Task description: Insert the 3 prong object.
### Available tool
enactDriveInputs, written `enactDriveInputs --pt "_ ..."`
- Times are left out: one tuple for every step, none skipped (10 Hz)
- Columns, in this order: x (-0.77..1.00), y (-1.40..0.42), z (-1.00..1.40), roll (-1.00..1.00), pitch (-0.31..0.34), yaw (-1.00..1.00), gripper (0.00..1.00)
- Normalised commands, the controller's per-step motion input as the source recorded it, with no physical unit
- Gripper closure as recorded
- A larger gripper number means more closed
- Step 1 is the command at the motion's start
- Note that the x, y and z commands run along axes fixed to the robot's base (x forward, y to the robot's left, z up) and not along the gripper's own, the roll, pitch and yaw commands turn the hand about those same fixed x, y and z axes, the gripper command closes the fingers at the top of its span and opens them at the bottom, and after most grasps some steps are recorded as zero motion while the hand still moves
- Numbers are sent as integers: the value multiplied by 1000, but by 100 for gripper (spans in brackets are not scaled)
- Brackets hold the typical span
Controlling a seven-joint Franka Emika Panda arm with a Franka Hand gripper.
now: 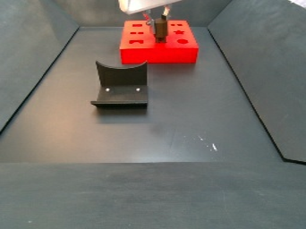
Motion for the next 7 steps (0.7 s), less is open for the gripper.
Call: enactDriveInputs --pt "31 -54 -503 47 41 -14 100" --pt "77 -91 -523 61 47 -29 100" --pt "63 -126 -597 117 53 -60 100" --pt "80 -214 -651 201 136 -51 100" --pt "69 -140 -566 90 184 -54 100" --pt "57 -60 -451 17 181 -46 100" --pt "9 0 -54 0 107 -40 100"
